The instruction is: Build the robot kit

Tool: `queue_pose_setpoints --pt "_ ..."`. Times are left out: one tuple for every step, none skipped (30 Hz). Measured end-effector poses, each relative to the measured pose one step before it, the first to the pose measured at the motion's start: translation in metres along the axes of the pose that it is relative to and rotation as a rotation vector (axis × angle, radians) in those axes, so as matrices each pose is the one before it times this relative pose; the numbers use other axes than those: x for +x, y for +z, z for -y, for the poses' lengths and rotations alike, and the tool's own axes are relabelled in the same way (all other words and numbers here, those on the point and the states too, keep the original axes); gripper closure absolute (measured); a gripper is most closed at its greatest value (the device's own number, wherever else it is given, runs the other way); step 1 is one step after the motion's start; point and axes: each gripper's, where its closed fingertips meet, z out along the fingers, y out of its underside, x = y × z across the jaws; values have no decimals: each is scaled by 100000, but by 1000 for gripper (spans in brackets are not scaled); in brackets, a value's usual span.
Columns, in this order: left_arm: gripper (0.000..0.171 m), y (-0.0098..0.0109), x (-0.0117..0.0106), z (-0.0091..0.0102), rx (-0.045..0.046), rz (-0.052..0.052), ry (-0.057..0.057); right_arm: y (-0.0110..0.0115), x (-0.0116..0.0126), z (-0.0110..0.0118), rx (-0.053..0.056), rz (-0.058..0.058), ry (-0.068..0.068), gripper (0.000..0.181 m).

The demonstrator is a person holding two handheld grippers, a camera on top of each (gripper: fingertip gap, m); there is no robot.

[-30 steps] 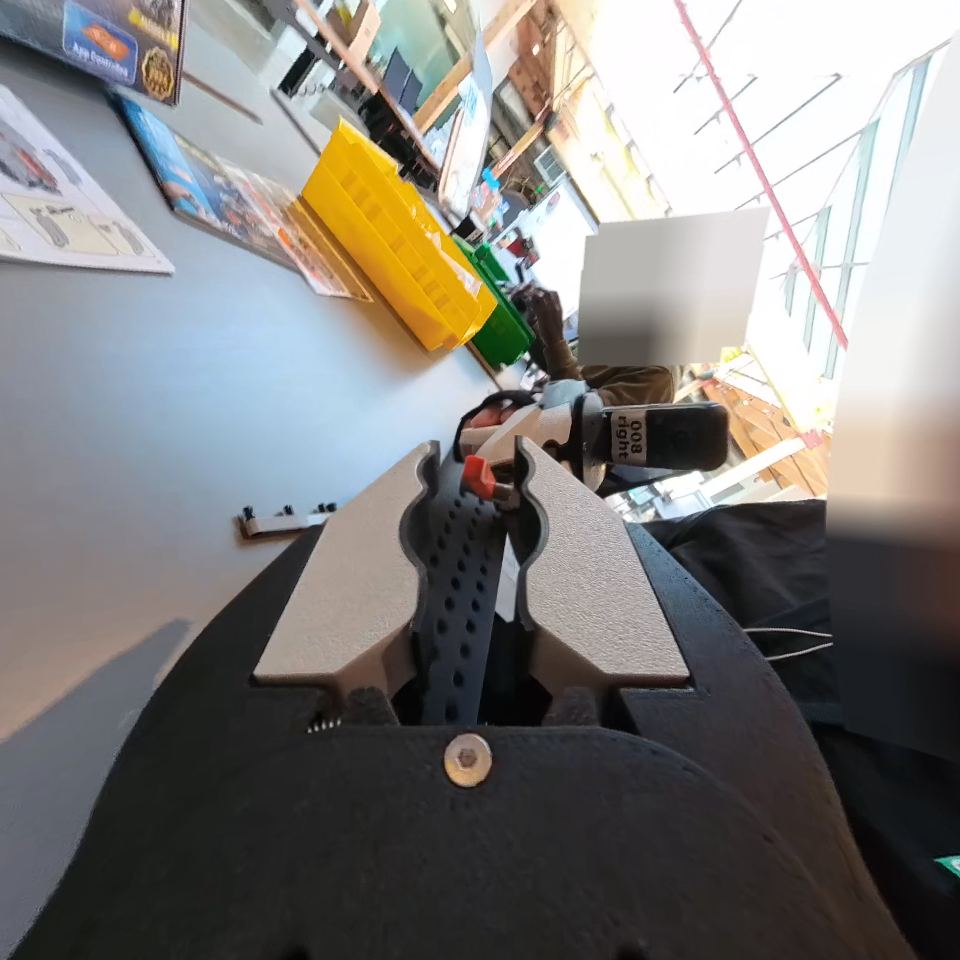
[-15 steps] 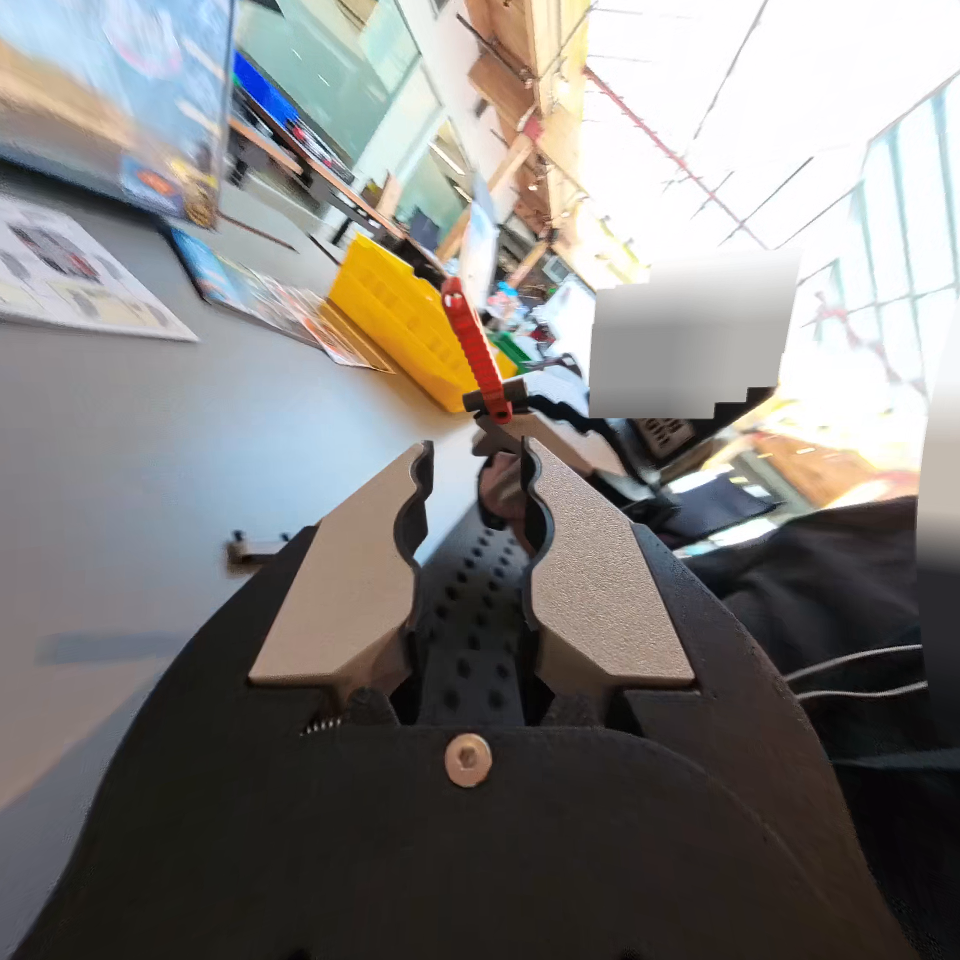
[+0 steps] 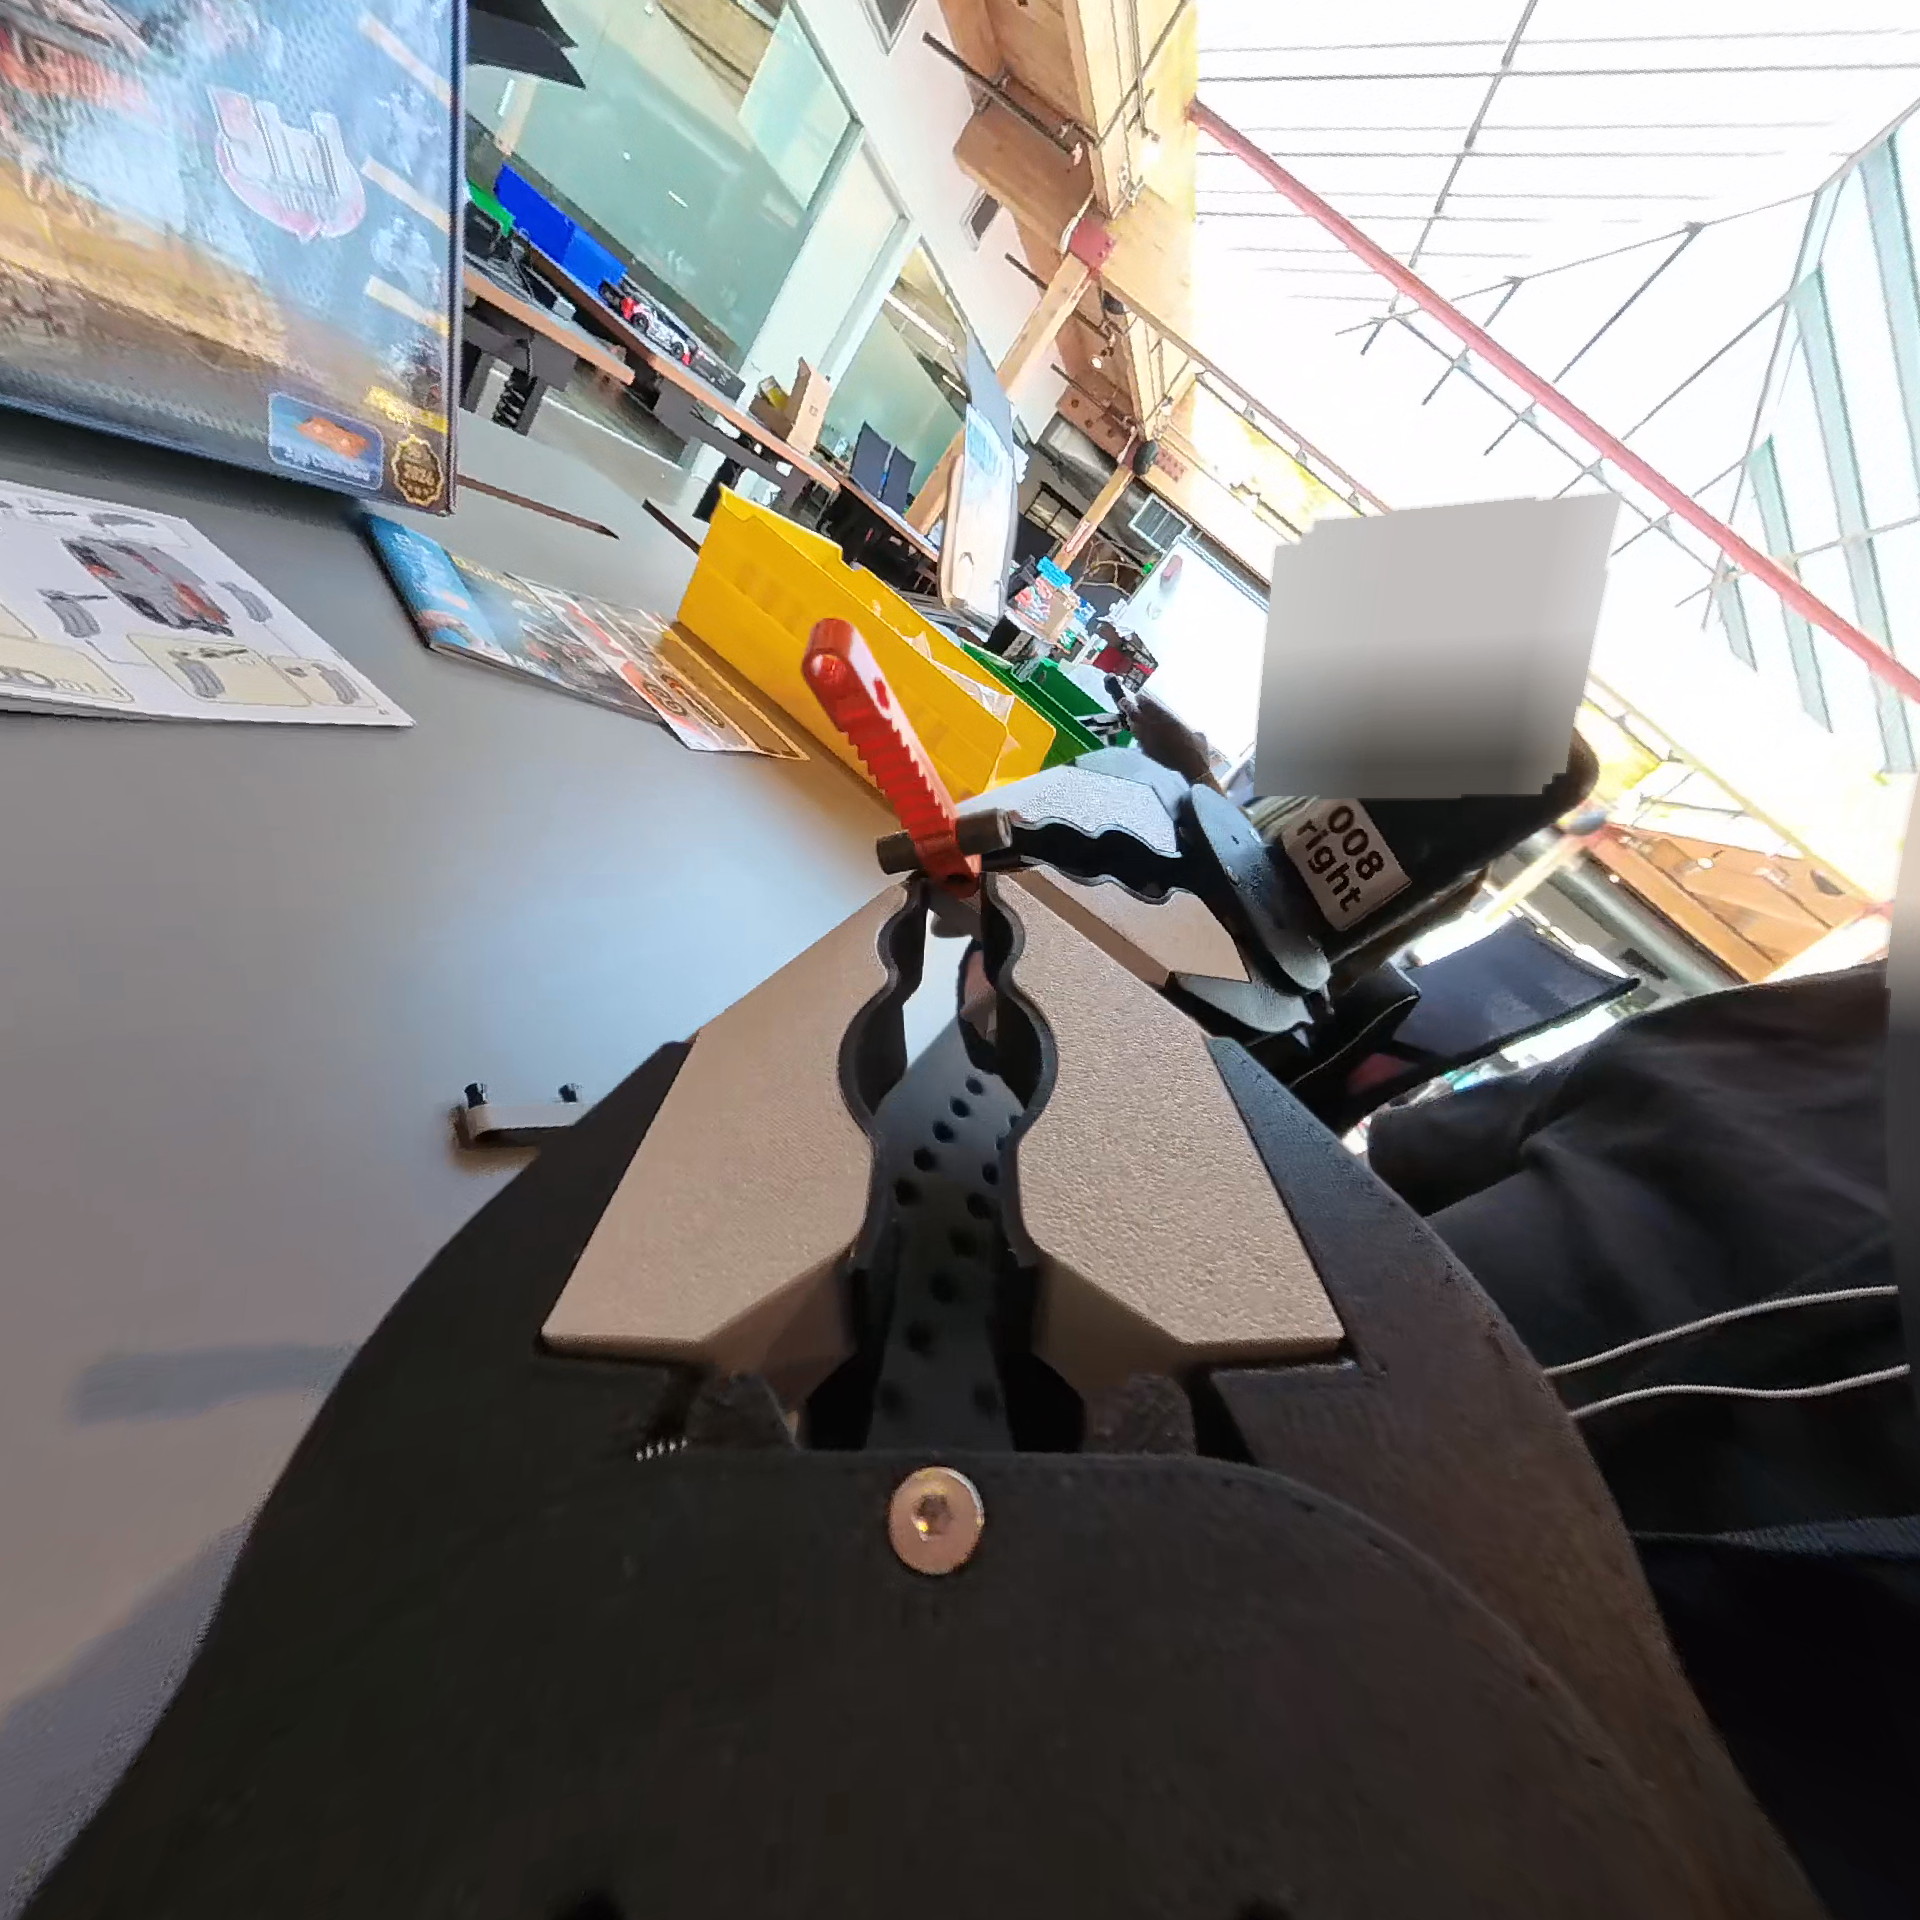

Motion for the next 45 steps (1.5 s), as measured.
queue_pose_setpoints --pt "163 -19 5 120 910 -557 -780 5 24 29 132 -873 -1804 179" --pt "165 -18 62 146 1358 -740 -665 11 5 47 153 -819 -1671 178" --pt "165 -2 90 96 1143 -836 -550 -8 37 99 379 -1059 -1954 178" --pt "165 7 109 68 953 -1048 -659 -43 8 144 631 -779 -2047 178" --pt "165 -4 110 58 852 -1245 -996 -51 -6 123 545 -609 -2033 179" --pt "165 -4 56 18 477 -958 -1098 -35 -4 59 47 -703 -2071 179" --pt "164 -3 -16 -30 155 -371 -585 -20 -15 -1 -180 -573 -1749 179" --pt "165 -2 -51 -47 -47 113 72 7 -19 -57 -372 -588 -1585 179" --pt "165 -8 -27 -29 -132 217 578 11 -17 -61 -266 -533 -1441 179" --pt "165 -8 62 -8 -51 -172 1089 -18 -20 41 312 -381 -1103 179" --pt "165 -28 182 36 59 -884 1316 -73 -25 174 1126 -156 -949 179" --pt "166 -35 269 62 -10 -1383 1405 -108 -43 268 1598 146 -857 178" --pt "166 -29 289 39 -276 -1438 1619 -109 -42 282 1544 398 -653 178" --pt "166 -29 239 24 -579 -1189 1759 -103 -46 231 1030 580 -495 179" --pt "166 -22 220 30 -684 -952 1894 -72 -52 208 870 664 -514 178" --pt "166 -32 191 28 -617 -737 1986 -79 -54 185 802 599 -848 178" --pt "166 -11 143 11 -534 -459 1689 -49 -32 131 388 400 -828 179" --pt "166 -9 100 23 -415 -317 1095 -28 -8 91 199 238 -768 178" --pt "166 -5 59 27 -254 -293 435 -21 21 63 212 -92 -633 178" --pt "166 -8 11 21 -150 -135 -57 -6 -9 -2 -37 68 -356 178" --pt "166 3 -55 8 -140 124 -205 17 -15 -35 -222 62 -337 177" --pt "166 -22 -91 -7 -103 405 -168 22 -37 -98 -401 260 -354 178" --pt "166 -42 -134 14 52 656 -173 37 -60 -167 -761 413 -160 176" --pt "166 -51 -151 7 37 674 -366 34 -72 -202 -777 355 70 175" --pt "166 -62 -153 -42 -332 614 -642 -2 -80 -131 -169 395 126 174" --pt "166 -68 -180 -59 -474 686 -720 -18 -31 -164 -404 78 64 174" --pt "166 -100 -210 -58 -485 935 -723 -28 44 -232 -978 -121 -52 173" --pt "165 -145 -247 -84 -697 1216 -687 -63 74 -322 -1580 162 -354 171" --pt "165 -210 -333 -90 -823 1585 -522 -104 177 -443 -2045 91 -416 171" --pt "165 -269 -410 -88 -737 2068 -274 -140 206 -609 -2387 381 -130 170" --pt "165 -318 -511 -121 -895 2482 -154 -184 267 -794 -2644 378 658 170" --pt "165 -331 -555 -184 -1369 2613 -274 -174 318 -996 -3186 357 1975 169" --pt "165 -329 -577 -258 -1746 2648 -512 -139 298 -1192 -3970 823 3371 169" --pt "165 -315 -571 -315 -2035 2686 -720 -91 187 -1253 -4412 1717 4422 169" --pt "165 -297 -547 -304 -1852 2513 -757 -49 -12 -1225 -4546 3039 4557 169" --pt "165 -280 -464 -233 -1473 1976 -845 48 -241 -1258 -5066 4534 4458 168" --pt "165 -244 -354 -149 -1062 1181 -1177 141 -194 -1263 -5591 4013 4404 165" --pt "165 -210 -259 -34 -507 574 -1592 204 -91 -1137 -5069 2980 3599 163" --pt "165 -153 -210 25 -455 207 -1660 249 -221 -939 -4817 3744 2325 162" --pt "165 -96 -203 28 -749 243 -1227 192 -82 -599 -3952 2433 1327 161" --pt "165 -62 -246 10 -914 646 -645 158 -11 -271 -2500 1769 91 161" --pt "165 -38 -233 9 -785 860 -195 183 -56 -256 -2511 2341 -1029 161" --pt "165 -30 -211 6 -716 787 -115 154 31 -260 -2656 2025 -1903 161" --pt "165 -11 -141 -26 -864 406 -291 170 -8 -257 -2285 2460 -3030 161" --pt "165 -27 -76 -18 -543 -40 -254 159 -107 -284 -1935 3342 -2479 161"
